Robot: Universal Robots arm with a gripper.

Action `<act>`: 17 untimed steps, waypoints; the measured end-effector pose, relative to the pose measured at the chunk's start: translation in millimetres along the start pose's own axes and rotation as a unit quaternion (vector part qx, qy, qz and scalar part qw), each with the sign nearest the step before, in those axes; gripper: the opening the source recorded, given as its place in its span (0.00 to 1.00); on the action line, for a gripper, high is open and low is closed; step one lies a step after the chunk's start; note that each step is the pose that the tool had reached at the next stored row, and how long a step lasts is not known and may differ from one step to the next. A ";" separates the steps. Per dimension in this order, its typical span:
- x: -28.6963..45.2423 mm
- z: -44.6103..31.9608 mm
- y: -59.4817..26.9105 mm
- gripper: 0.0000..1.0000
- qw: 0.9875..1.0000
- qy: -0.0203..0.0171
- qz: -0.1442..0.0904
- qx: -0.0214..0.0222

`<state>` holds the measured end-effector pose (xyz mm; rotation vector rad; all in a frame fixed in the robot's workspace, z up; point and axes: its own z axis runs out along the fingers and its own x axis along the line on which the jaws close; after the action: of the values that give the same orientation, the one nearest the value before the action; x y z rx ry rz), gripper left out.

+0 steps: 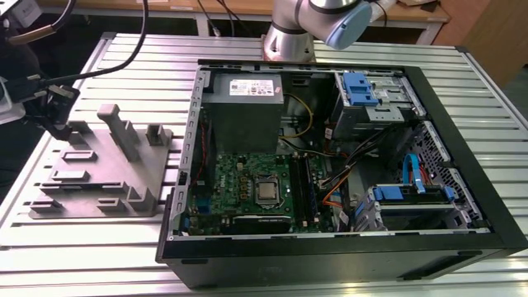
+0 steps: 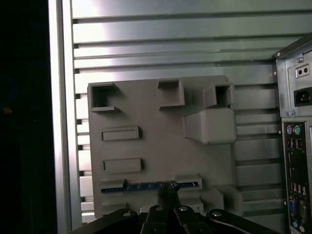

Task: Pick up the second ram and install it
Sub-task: 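Reach for the second ram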

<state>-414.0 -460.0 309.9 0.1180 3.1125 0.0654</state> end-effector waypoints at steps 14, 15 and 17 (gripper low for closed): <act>2.9 15.9 -8.8 0.07 1.000 0.000 0.000 0.000; 3.1 16.8 -9.4 0.07 1.000 0.000 0.000 0.000; 3.6 18.6 -10.4 0.07 1.000 0.000 0.000 0.000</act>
<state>-417.9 -469.3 290.7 0.1180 3.1125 0.0653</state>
